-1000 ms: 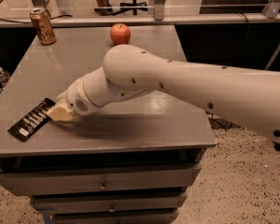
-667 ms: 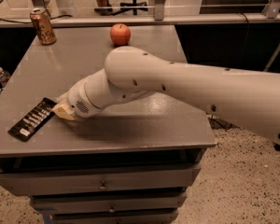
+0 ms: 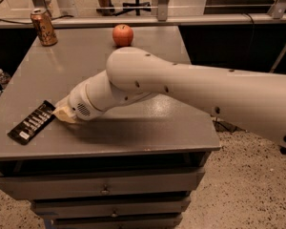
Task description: Move rxbar chocolate near orange can
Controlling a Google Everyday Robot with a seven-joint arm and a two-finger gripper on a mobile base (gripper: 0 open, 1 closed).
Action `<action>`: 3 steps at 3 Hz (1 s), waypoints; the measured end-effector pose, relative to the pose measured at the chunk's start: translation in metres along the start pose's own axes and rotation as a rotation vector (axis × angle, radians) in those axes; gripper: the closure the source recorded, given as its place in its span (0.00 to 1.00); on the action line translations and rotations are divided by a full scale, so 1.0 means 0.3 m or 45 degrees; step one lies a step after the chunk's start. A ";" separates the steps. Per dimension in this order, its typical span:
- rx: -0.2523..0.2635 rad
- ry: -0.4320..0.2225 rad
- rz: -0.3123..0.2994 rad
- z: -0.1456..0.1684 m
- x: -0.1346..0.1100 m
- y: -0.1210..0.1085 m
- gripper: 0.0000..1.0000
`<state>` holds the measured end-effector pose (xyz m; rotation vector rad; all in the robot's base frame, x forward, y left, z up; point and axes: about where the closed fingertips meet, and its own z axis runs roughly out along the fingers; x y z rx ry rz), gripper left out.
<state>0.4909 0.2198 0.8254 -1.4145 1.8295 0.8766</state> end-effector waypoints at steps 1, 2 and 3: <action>0.000 0.000 0.000 0.000 0.000 0.000 1.00; 0.000 0.000 0.000 0.000 0.000 0.000 1.00; 0.083 -0.003 0.006 -0.096 -0.030 -0.022 1.00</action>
Offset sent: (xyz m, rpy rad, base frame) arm 0.0128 -0.0460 0.0376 -0.0054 -0.0404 -0.1410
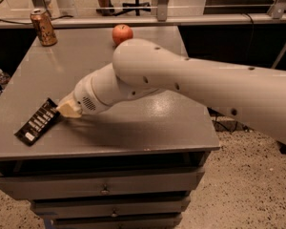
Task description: Move rxbar chocolate near orange can
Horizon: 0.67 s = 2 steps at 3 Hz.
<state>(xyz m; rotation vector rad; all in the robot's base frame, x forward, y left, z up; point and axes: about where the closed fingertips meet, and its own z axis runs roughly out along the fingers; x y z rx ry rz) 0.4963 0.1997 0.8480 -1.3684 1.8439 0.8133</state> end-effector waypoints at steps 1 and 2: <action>0.110 0.009 0.013 -0.135 -0.020 -0.040 1.00; 0.206 0.026 0.020 -0.265 -0.021 -0.075 1.00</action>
Offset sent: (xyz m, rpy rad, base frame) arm 0.0178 -0.1111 0.0698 -0.0841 -0.0974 -0.2206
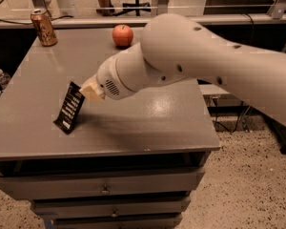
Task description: Move rxbar chocolate near orange can
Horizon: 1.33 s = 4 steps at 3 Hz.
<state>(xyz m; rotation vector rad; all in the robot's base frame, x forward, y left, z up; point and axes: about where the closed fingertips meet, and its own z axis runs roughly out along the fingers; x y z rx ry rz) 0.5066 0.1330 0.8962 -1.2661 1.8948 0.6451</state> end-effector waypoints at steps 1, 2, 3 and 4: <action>0.091 -0.020 0.004 -0.115 0.014 -0.056 1.00; 0.091 -0.020 0.004 -0.115 0.014 -0.056 1.00; 0.095 -0.013 -0.009 -0.101 0.022 -0.104 1.00; 0.099 0.000 -0.039 -0.073 0.020 -0.202 1.00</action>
Offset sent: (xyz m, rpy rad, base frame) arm 0.0031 -0.0265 0.0134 -0.0003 -0.0327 -0.0470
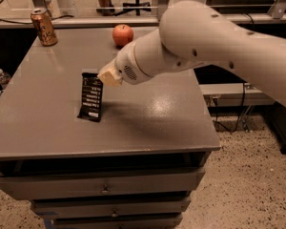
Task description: Move rxbar chocolate near orange can
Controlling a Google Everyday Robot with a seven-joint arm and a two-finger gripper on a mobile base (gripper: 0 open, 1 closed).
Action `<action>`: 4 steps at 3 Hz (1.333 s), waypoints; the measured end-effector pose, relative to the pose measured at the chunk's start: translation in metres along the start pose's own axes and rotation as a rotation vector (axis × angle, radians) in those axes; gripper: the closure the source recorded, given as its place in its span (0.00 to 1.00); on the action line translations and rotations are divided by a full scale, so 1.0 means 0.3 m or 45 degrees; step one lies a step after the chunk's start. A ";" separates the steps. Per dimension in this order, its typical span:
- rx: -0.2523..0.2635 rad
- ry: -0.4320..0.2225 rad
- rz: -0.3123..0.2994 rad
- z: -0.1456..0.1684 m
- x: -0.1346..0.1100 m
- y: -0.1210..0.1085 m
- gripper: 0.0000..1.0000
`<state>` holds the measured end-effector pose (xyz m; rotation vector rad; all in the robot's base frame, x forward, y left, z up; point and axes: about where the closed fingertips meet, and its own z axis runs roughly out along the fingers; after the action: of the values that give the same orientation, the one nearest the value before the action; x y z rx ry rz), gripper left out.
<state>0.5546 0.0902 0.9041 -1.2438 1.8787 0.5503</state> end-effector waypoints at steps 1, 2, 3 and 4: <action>-0.009 0.011 -0.049 0.064 -0.033 -0.116 1.00; -0.007 -0.011 -0.075 0.157 -0.100 -0.233 1.00; 0.020 -0.032 -0.080 0.262 -0.174 -0.318 1.00; 0.050 -0.054 -0.066 0.371 -0.236 -0.380 1.00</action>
Offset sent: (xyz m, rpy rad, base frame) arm 0.1475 0.0385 0.0030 0.0003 -0.0671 0.0465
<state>0.7138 0.1611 0.9038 -1.2421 1.8091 0.5058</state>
